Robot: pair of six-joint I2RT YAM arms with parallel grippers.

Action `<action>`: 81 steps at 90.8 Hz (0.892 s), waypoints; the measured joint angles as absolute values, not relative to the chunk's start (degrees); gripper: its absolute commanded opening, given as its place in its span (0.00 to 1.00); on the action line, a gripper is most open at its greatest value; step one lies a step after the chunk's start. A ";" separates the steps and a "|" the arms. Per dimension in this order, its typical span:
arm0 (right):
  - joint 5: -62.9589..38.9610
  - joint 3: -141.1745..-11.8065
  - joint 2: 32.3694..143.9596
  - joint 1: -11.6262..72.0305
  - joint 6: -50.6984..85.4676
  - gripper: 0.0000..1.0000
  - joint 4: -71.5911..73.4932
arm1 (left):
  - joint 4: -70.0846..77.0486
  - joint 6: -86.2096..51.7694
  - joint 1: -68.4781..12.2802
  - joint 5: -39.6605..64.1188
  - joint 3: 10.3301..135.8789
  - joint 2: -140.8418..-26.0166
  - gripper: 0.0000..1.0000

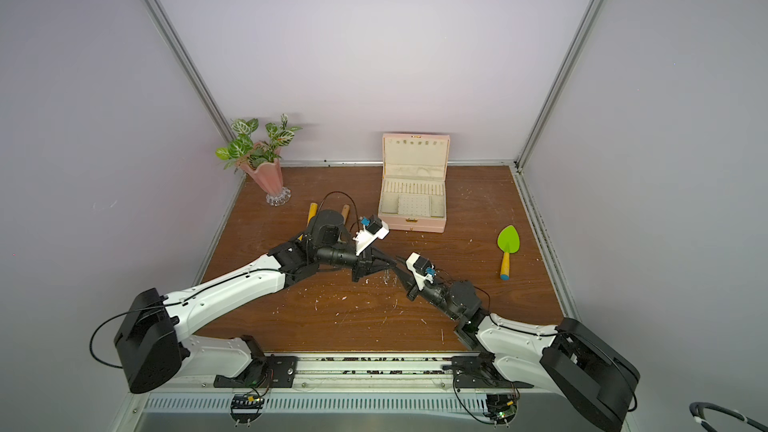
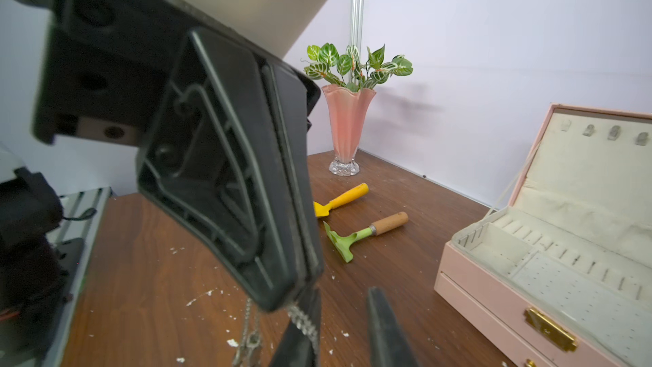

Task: Put jewelry chain into jewelry box
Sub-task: Pick up the necklace from the center of the board.

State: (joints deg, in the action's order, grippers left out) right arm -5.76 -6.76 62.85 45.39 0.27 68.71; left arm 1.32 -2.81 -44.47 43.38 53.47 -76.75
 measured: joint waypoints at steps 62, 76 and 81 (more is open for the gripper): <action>-6.20 -8.69 60.62 45.47 1.13 0.00 63.57 | 4.60 -3.90 -44.49 41.45 51.05 -76.23 0.01; -6.07 -8.95 60.60 45.50 1.37 0.00 62.76 | 5.17 -3.97 -44.51 40.64 50.70 -76.18 0.18; -5.50 -8.99 60.45 45.50 1.41 0.00 62.26 | 5.43 -3.75 -44.53 39.92 50.26 -75.94 0.33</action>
State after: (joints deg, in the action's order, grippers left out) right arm -5.50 -8.99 60.45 45.50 1.41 62.26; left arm 5.43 -3.75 -44.53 39.92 50.26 -75.94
